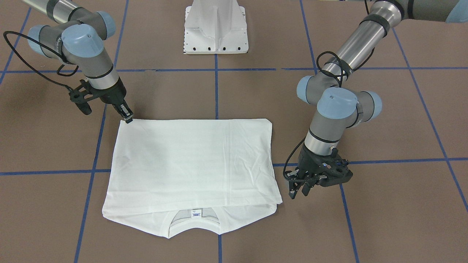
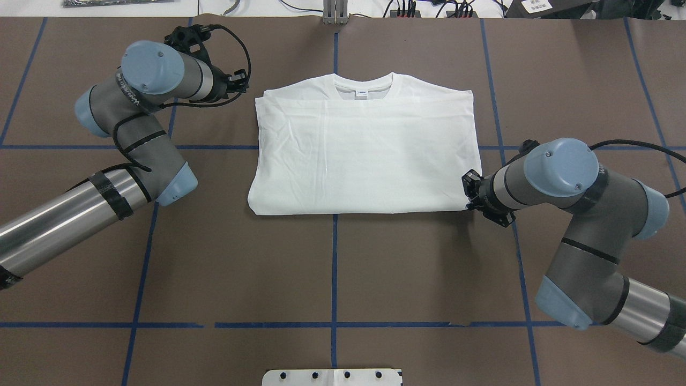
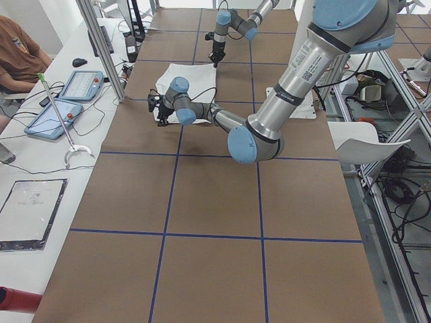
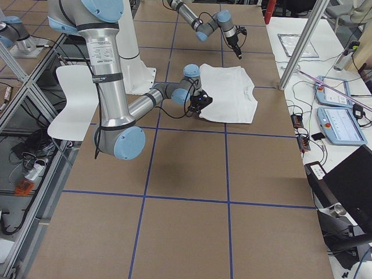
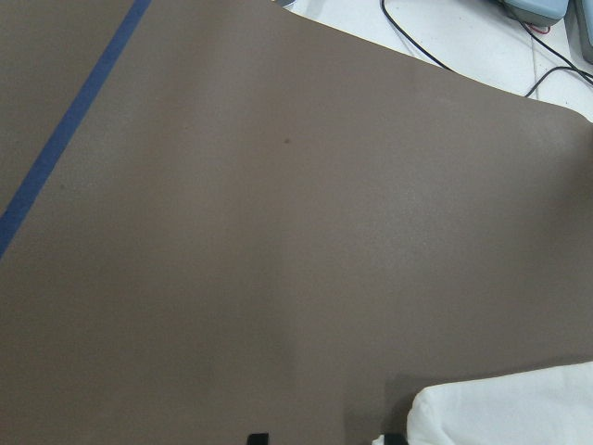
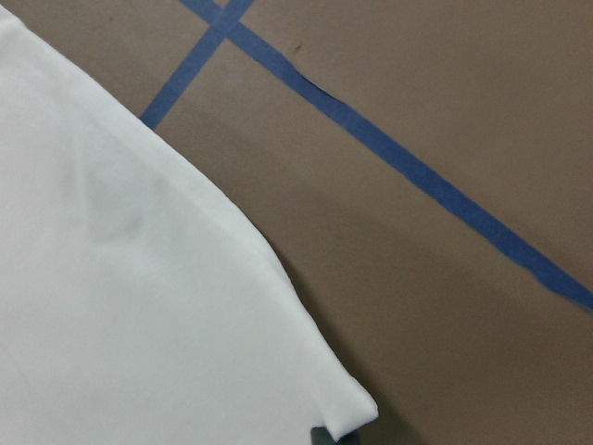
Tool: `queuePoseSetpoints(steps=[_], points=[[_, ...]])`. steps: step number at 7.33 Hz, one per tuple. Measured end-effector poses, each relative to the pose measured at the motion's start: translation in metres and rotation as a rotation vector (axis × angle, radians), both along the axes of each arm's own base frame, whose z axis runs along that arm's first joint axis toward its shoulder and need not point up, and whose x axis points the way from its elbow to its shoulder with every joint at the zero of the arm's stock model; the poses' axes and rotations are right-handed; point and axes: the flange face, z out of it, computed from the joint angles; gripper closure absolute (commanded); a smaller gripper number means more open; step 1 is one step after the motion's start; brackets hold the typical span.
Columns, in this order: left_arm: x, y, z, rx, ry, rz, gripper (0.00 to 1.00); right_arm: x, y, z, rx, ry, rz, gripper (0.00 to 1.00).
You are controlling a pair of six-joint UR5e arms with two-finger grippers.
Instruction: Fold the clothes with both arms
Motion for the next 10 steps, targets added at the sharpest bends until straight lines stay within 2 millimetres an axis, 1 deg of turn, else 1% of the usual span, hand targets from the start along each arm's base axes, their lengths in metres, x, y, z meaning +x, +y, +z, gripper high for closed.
queuePoseSetpoints(steps=[1, 3, 4, 5, 6, 7, 8, 9, 10], points=[[-0.004, 0.009, -0.01, 0.017, 0.021, 0.006, 0.49, 0.01, 0.028, 0.0, 0.0, -0.004, -0.034, 1.0], [-0.004, 0.038, -0.03, 0.016, 0.087, 0.055, 0.49, 0.022, 0.104, -0.003, -0.014, -0.024, -0.167, 1.0], [-0.008, 0.061, -0.038, -0.002, 0.139, 0.09, 0.46, 0.022, 0.139, -0.01, -0.054, -0.051, -0.253, 1.0], [-0.011, 0.092, -0.045, -0.019, 0.19, 0.125, 0.45, 0.017, 0.167, -0.016, -0.11, -0.073, -0.321, 1.0], [-0.009, 0.122, -0.052, -0.047, 0.238, 0.153, 0.45, 0.01, 0.192, -0.017, -0.158, -0.078, -0.37, 1.0], [0.0, 0.148, -0.06, -0.093, 0.286, 0.172, 0.25, 0.006, 0.217, -0.015, -0.187, -0.07, -0.418, 0.89], [0.011, 0.17, -0.068, -0.13, 0.321, 0.189, 0.26, 0.005, 0.237, -0.015, -0.201, -0.062, -0.461, 0.51], [0.023, 0.191, -0.07, -0.167, 0.342, 0.203, 0.26, 0.006, 0.254, -0.016, -0.207, -0.06, -0.496, 0.01], [0.034, 0.212, -0.069, -0.208, 0.357, 0.21, 0.26, 0.005, 0.265, -0.019, -0.214, -0.06, -0.516, 0.0]])
